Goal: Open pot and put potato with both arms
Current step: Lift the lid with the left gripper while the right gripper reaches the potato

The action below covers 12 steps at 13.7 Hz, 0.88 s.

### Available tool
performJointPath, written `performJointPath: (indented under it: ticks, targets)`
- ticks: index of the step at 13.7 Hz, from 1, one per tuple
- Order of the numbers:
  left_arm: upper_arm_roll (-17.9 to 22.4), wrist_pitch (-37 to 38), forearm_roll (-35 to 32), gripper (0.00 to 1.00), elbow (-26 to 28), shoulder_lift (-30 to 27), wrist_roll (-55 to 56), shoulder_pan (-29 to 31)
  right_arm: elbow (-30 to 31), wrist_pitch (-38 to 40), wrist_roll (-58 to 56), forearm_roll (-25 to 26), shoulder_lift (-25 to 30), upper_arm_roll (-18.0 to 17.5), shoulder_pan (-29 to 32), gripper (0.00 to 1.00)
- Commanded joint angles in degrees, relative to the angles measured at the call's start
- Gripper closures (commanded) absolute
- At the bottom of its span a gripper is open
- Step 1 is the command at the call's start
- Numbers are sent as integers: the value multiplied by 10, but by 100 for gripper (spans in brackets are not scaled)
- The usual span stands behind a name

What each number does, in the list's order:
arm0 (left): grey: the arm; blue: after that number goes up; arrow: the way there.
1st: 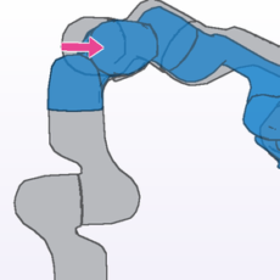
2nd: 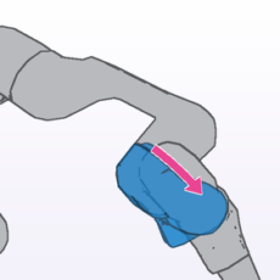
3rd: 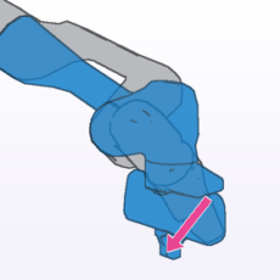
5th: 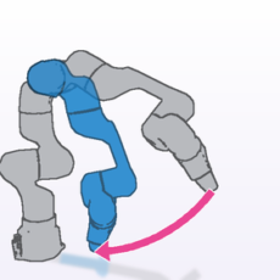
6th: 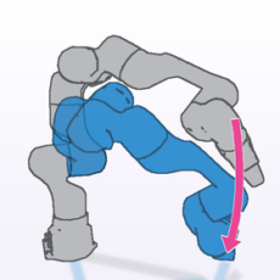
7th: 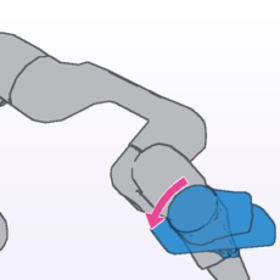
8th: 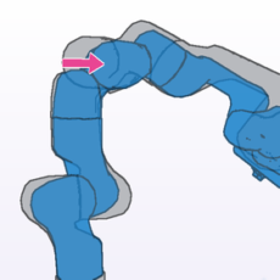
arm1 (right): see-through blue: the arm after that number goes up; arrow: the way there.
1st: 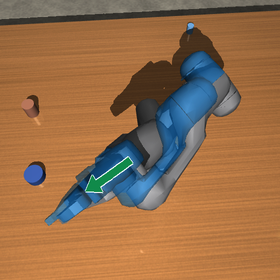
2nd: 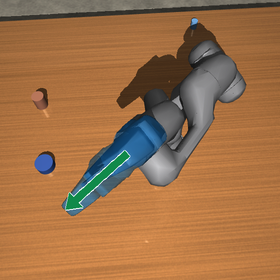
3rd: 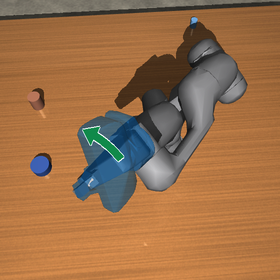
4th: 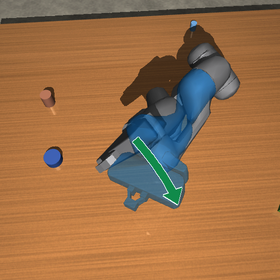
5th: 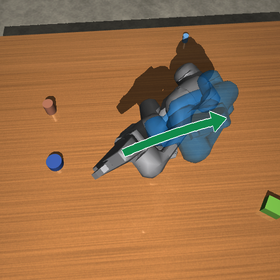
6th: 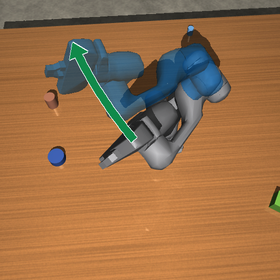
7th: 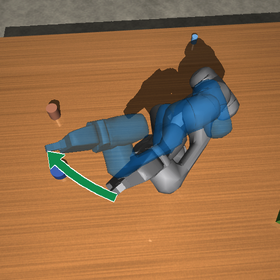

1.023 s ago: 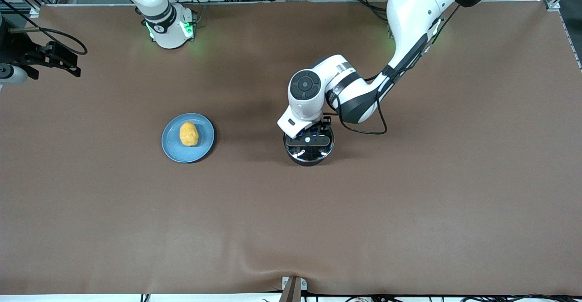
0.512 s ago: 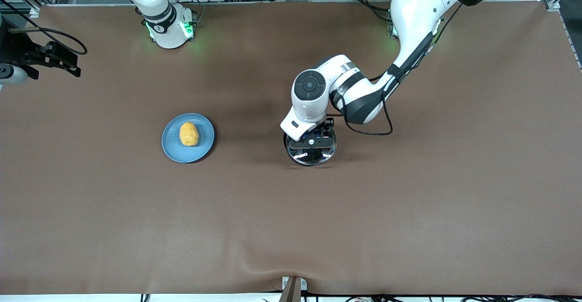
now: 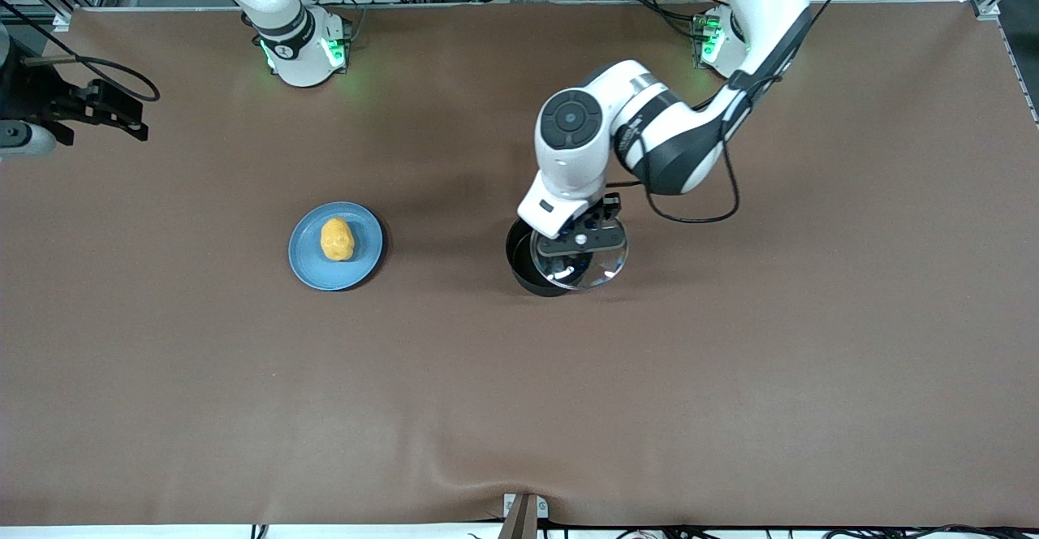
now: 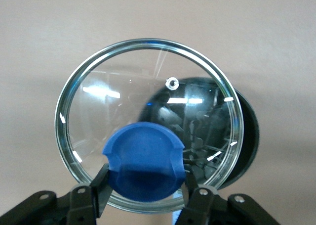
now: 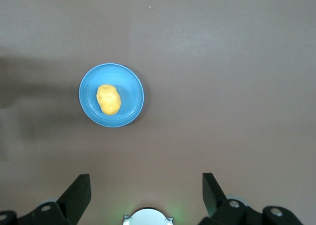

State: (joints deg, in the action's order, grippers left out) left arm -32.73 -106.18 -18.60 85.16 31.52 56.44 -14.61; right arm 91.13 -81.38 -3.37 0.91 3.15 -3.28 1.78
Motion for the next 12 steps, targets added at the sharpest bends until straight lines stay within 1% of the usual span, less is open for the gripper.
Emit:
performJointPath:
  ticks: [1, 2, 3, 4, 6, 7, 8, 9, 10, 12]
  targets:
    - [-31, 2, 24, 100, 57, -62, -23, 69, -9, 9, -5, -3, -24, -5, -26, 0]
    - [-58, 1, 24, 100, 68, -69, -29, 108, -12, 10, -1, -5, -42, -6, -33, 0]
    - [-92, 1, 24, 100, 73, -75, -31, 154, -6, 22, -7, -5, -47, -6, -35, 0]
    - [-129, 2, 24, 100, 85, -81, -37, 209, 11, 41, -13, -10, -60, -6, -41, 0]
    - [-211, 1, 23, 100, 106, -99, -53, 321, 34, 9, -22, -41, -84, -7, -47, 0]
    - [-244, 2, 21, 100, 110, -103, -55, 371, 53, -4, -41, -70, -89, -6, -45, 0]
    - [-262, 4, 19, 100, 111, -109, -56, 403, 76, -27, -45, -78, -90, -6, -48, 0]
    - [-272, 6, 17, 100, 112, -121, -57, 428, 104, -57, -46, -78, -87, -6, -54, 0]
    - [-272, 7, 17, 100, 116, -139, -61, 444, 134, -95, -46, -78, -83, -6, -64, 0]
    - [-276, 24, 20, 100, 114, -163, -104, 492, 189, -171, -45, -78, -82, -6, -71, 0]
